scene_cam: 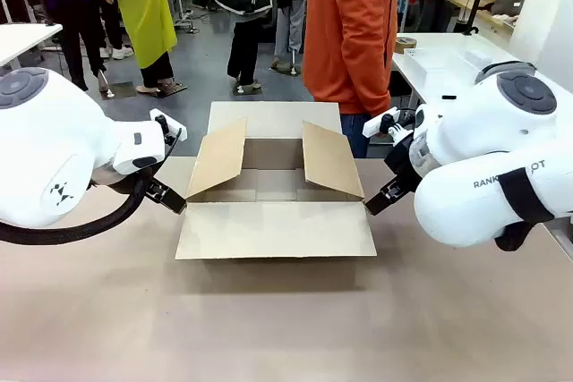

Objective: Pack the gift set into the box.
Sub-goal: Place both hands on the side flaps of the Package Box and spread them outward.

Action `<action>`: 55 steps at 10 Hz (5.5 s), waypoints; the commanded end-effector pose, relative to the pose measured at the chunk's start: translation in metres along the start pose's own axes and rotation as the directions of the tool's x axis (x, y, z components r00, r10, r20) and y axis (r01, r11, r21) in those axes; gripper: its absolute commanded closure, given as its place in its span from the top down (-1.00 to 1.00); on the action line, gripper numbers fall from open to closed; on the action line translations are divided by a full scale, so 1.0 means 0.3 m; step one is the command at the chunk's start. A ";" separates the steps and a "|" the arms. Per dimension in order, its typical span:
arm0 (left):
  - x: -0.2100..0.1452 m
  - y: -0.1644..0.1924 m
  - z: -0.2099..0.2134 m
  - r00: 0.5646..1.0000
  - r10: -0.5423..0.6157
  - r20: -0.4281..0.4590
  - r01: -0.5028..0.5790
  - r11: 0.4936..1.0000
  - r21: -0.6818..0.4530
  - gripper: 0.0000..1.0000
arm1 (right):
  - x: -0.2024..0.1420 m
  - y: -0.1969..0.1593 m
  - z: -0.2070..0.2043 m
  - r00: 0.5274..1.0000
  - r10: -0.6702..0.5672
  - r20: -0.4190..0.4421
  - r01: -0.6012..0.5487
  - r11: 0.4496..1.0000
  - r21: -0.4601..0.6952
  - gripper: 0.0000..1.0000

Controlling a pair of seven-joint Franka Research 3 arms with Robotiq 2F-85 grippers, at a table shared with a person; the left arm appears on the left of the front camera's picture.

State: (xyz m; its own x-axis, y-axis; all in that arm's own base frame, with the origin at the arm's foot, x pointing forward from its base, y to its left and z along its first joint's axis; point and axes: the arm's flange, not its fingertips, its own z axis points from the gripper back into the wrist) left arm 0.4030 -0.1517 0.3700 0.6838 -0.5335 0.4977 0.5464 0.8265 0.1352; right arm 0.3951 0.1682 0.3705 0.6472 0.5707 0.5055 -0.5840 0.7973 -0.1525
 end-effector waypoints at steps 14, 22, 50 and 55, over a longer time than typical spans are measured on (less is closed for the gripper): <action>0.000 0.000 0.000 1.000 0.000 0.001 0.000 1.000 0.000 1.00 | 0.000 0.000 0.000 1.000 0.000 0.000 0.000 1.000 0.000 1.00; -0.218 0.258 0.635 0.960 0.177 0.214 -0.095 0.933 -0.349 1.00 | -0.121 -0.383 0.491 0.872 -0.489 -0.016 0.462 0.811 0.360 1.00; 0.237 -0.046 0.444 0.834 0.466 -0.296 -0.552 0.710 -0.438 1.00 | 0.210 0.176 0.392 0.890 -0.442 0.117 0.377 0.855 0.357 1.00; 0.490 -0.092 0.312 0.828 0.406 -0.387 -0.546 0.741 -0.392 1.00 | 0.075 0.268 0.300 0.822 -0.552 0.138 0.495 0.813 0.307 1.00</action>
State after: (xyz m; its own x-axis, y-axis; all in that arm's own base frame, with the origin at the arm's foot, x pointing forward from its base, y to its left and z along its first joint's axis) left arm 0.4359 -0.2355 0.5141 0.9682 -0.1374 0.2092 0.2239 0.8491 -0.4785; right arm 0.3369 0.2303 0.4593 0.7748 -0.0094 0.6321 -0.2970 0.8773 0.3771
